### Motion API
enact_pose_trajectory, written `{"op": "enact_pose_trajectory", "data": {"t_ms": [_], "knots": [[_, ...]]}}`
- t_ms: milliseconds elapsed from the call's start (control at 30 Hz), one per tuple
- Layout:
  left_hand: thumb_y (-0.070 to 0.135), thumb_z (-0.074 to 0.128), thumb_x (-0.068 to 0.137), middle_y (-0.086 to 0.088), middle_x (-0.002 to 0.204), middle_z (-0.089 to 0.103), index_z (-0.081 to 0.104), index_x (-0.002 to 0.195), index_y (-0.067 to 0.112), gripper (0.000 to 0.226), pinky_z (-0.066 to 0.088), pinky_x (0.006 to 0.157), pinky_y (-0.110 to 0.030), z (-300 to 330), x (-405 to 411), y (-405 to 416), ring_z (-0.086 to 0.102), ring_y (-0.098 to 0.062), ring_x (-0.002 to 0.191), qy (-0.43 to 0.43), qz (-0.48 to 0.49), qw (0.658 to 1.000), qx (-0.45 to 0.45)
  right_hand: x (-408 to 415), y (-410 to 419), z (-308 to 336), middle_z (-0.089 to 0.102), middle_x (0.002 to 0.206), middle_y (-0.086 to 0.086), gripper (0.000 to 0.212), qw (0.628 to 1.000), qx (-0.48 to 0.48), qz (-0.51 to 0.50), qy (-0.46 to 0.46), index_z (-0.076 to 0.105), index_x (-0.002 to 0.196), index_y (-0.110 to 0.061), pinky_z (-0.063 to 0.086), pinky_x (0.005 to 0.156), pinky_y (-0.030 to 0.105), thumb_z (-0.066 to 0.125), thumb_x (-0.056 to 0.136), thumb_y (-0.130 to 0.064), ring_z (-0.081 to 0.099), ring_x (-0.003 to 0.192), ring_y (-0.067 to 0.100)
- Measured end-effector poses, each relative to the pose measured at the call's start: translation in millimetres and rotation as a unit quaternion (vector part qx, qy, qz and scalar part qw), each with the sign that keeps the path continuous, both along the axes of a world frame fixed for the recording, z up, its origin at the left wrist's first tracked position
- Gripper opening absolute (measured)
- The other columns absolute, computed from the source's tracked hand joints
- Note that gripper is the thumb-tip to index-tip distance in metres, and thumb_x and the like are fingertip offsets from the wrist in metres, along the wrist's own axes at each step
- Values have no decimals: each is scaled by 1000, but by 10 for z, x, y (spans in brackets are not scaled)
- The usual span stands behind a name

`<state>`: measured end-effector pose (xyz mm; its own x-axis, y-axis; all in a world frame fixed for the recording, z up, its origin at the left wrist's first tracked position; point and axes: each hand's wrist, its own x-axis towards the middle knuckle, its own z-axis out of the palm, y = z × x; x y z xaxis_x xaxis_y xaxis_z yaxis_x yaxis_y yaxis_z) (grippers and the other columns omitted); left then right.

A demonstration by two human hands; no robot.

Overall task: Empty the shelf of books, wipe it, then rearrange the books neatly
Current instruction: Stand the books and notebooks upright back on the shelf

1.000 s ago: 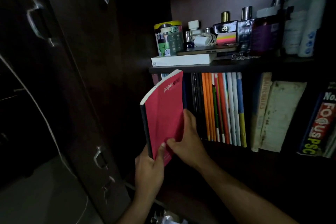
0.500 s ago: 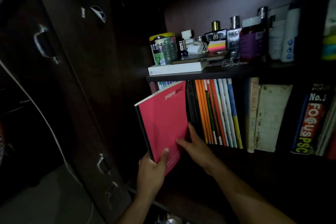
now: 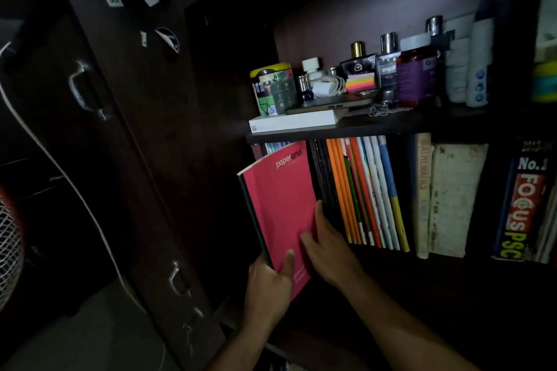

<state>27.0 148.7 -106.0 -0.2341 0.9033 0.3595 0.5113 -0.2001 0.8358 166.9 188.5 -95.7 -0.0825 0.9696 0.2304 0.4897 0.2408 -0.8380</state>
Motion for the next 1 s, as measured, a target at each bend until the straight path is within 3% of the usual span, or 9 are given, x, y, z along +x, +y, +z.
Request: {"op": "enact_pose_trajectory", "data": {"t_ms": [133,233,333,500,633,733,833,933,1000], "knots": [[49,58,92,-2,119,72,67,128,15,51,54,95,-35,38,158,-20,68,-22,111,22,-8,999,33,25,37,32,57,135,10,66,997,19,-42,-63,-3,161,-23,51,86,34,32,107,-39,61,103,23],[49,50,89,5,111,74,70,125,15,53,51,89,-22,101,234,-15,68,-11,101,38,-15,997,67,36,47,7,67,108,12,62,988,60,-77,-118,15,160,-16,54,78,38,34,106,-38,64,92,27],[48,49,92,17,94,68,72,117,16,46,50,79,-18,110,294,-3,60,8,85,36,-11,995,90,92,53,-22,70,111,10,60,989,75,-95,-83,27,157,-18,56,82,38,42,104,-42,67,96,26],[57,53,94,2,97,76,72,115,15,51,56,82,-32,46,236,23,70,-13,89,32,4,997,72,106,44,-77,58,131,4,56,991,98,-92,2,40,152,-23,51,96,32,51,101,-43,58,114,18],[36,69,94,2,105,74,71,120,15,33,55,92,-38,54,88,33,71,-18,99,-28,34,998,36,69,40,-88,49,115,-1,41,986,125,-105,-25,57,132,-27,50,84,30,57,96,-48,54,102,16],[45,63,95,8,99,72,66,125,22,38,54,85,-19,0,173,48,67,4,87,-19,-1,999,51,56,92,-93,67,87,-3,14,987,111,-114,-1,58,94,-24,51,70,31,63,93,-37,64,80,18],[31,62,100,12,117,64,48,145,28,47,41,81,0,-9,374,301,62,1,102,-12,-65,998,1,133,157,-142,72,91,-1,5,989,95,-111,8,65,93,-21,53,78,33,60,95,-20,67,87,18],[45,56,94,1,135,62,42,150,31,60,50,95,-21,-15,493,631,63,-18,117,30,-50,998,-9,212,148,-129,74,104,-3,21,986,103,-130,25,70,110,-21,53,85,30,54,98,-13,68,98,15],[52,54,91,-4,138,60,43,147,36,59,52,93,-35,-14,519,706,61,-29,120,81,-16,996,-19,225,75,-28,73,100,-6,19,971,177,-153,50,71,103,-22,55,83,34,57,94,-13,68,94,14]]}}
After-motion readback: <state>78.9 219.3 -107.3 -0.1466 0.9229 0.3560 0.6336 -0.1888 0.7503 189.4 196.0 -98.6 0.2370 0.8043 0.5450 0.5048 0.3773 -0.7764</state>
